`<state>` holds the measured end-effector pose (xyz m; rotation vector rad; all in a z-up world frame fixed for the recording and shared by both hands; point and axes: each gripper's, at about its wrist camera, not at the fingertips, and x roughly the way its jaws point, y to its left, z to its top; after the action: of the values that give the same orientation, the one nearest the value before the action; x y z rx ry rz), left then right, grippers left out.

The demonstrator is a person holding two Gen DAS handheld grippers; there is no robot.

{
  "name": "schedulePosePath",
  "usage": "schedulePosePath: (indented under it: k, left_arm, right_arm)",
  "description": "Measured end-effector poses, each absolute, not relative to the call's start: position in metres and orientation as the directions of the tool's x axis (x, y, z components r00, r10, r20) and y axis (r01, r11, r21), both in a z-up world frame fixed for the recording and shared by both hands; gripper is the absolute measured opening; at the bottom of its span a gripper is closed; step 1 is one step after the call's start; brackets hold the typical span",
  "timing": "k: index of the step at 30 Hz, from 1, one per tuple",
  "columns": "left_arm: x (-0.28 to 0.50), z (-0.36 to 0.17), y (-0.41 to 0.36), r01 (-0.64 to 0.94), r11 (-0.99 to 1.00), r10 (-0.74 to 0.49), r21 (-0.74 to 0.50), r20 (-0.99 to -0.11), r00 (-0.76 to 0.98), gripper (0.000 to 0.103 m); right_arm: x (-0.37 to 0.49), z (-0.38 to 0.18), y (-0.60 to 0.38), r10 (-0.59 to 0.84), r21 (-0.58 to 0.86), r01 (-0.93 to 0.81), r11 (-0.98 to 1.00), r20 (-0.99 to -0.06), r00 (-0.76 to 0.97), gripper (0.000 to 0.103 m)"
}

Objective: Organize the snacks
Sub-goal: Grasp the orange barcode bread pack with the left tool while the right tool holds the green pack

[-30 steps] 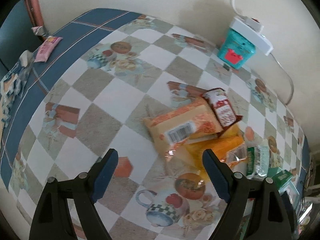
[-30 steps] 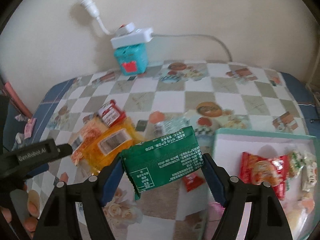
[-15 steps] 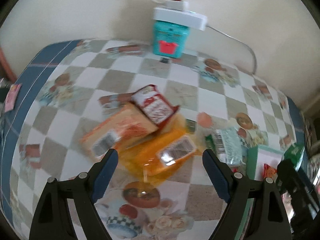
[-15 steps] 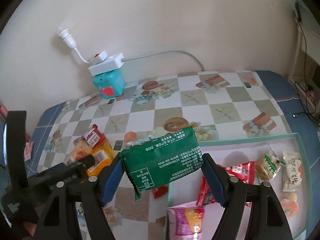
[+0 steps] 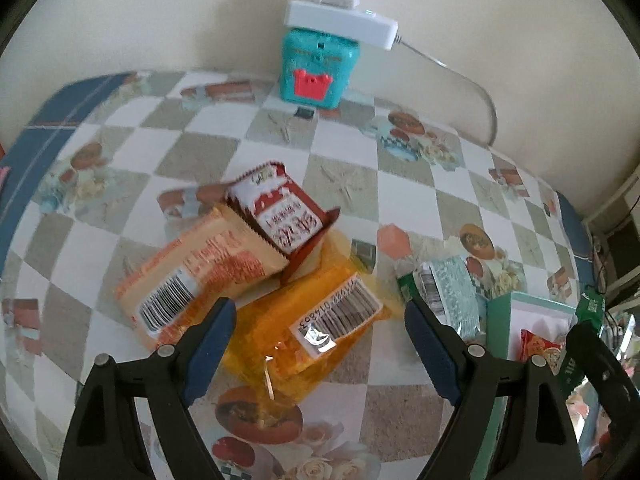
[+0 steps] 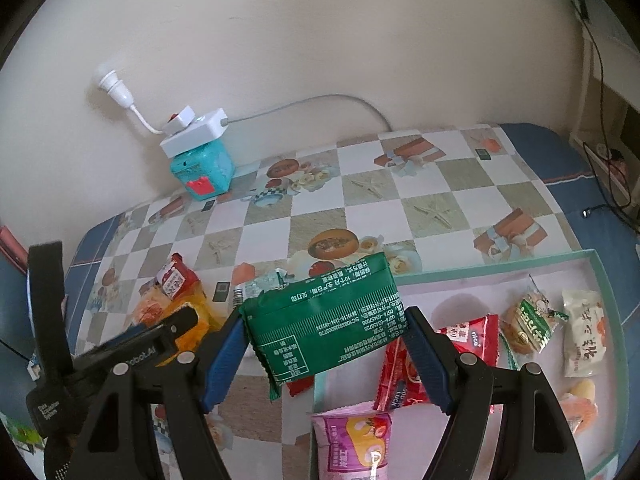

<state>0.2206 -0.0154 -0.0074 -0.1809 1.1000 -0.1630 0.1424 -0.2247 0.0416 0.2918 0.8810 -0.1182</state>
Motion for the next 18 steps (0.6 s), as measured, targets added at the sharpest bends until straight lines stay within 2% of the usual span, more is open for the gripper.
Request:
schedulePosePath:
  k: [6,10,11,14,18]
  left_arm:
    - [0.218,-0.006,-0.021,0.070,0.949,-0.310,-0.306,-0.879,0.363,0.087]
    - [0.216,0.001,-0.022,0.064,0.967,-0.251,-0.246,-0.881,0.402,0.087]
    - [0.217,-0.001,-0.021,0.056,0.968,-0.245,-0.243,-0.883,0.400,0.086]
    - [0.221,-0.012,-0.021,0.029,0.972,-0.227,-0.235,-0.890,0.395,0.074]
    - [0.222,-0.018,-0.027,0.045,0.981,-0.189,-0.187,-0.899,0.395,0.071]
  right_arm:
    - [0.140,0.042,-0.232,0.016,0.216,0.240,0.946,-0.774,0.633,0.079]
    - [0.139,0.042,-0.234,0.016,0.219,0.244,0.945,-0.775,0.632,0.079]
    - [0.140,0.042,-0.234,0.016,0.219,0.245,0.945,-0.776,0.630,0.079]
    - [0.140,0.040,-0.235,0.016,0.219,0.249,0.943,-0.780,0.626,0.079]
    - [0.141,0.039,-0.236,0.015,0.220,0.254,0.942,-0.782,0.623,0.079]
